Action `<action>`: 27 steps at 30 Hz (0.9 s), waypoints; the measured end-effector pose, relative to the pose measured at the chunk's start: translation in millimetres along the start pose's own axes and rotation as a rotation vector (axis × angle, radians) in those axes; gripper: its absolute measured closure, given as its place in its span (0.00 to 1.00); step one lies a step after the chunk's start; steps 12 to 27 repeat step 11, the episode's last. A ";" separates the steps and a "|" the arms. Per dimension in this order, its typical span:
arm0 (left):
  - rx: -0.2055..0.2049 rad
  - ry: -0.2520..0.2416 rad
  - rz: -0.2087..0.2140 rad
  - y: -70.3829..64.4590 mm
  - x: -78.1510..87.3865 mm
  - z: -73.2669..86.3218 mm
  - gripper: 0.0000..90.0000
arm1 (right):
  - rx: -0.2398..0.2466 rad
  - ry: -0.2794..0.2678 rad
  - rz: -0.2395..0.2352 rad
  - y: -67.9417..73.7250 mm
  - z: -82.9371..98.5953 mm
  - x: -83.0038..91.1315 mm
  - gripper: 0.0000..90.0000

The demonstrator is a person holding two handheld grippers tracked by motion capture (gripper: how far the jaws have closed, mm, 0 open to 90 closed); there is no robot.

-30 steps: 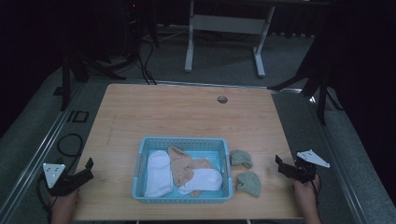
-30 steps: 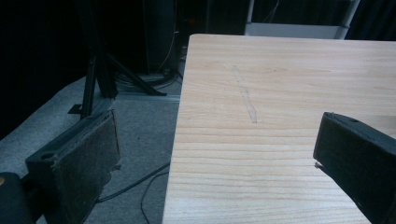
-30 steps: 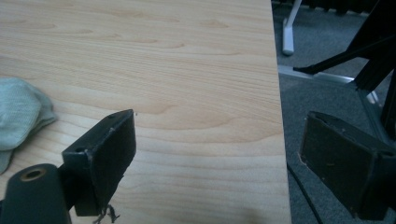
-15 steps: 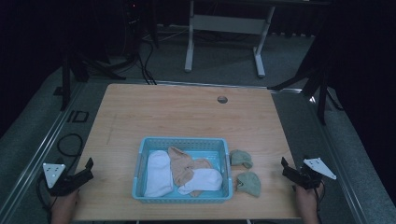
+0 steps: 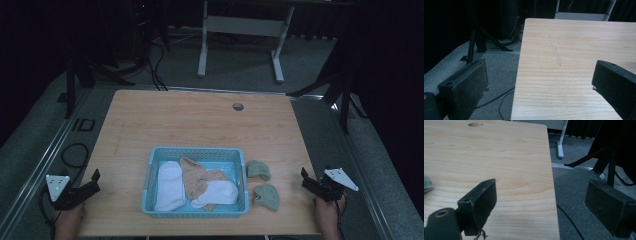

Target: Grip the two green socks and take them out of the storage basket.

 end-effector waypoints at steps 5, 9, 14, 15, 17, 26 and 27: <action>0.003 0.000 0.002 0.1 -0.1 0.0 0.01 | 0.004 0.000 -0.003 -0.1 -0.6 -1.0 0.12; 0.002 0.000 0.002 0.1 -0.1 0.0 0.01 | 0.000 0.018 -0.003 0.0 -0.6 -2.6 0.12; 0.001 0.000 0.003 0.1 -0.1 0.0 0.01 | 0.005 0.015 0.001 0.6 -0.6 -2.2 0.12; 0.001 0.000 0.003 0.1 -0.1 0.0 0.01 | 0.005 0.015 0.001 0.6 -0.6 -2.2 0.12; 0.001 0.000 0.003 0.1 -0.1 0.0 0.01 | 0.005 0.015 0.001 0.6 -0.6 -2.2 0.12; 0.001 0.000 0.003 0.1 -0.1 0.0 0.01 | 0.005 0.015 0.001 0.6 -0.6 -2.2 0.12; 0.001 0.000 0.003 0.1 -0.1 0.0 0.01 | 0.005 0.015 0.001 0.6 -0.6 -2.2 0.12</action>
Point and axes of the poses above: each handheld gripper's, and its own axes: x roughly backward along the jaws, z roughly out of its underside, y roughly to its left, the point moved 5 cm from there along -x, roughly forward along the jaws, and after that the axes turned 11 degrees about y, right-handed, at the moved point
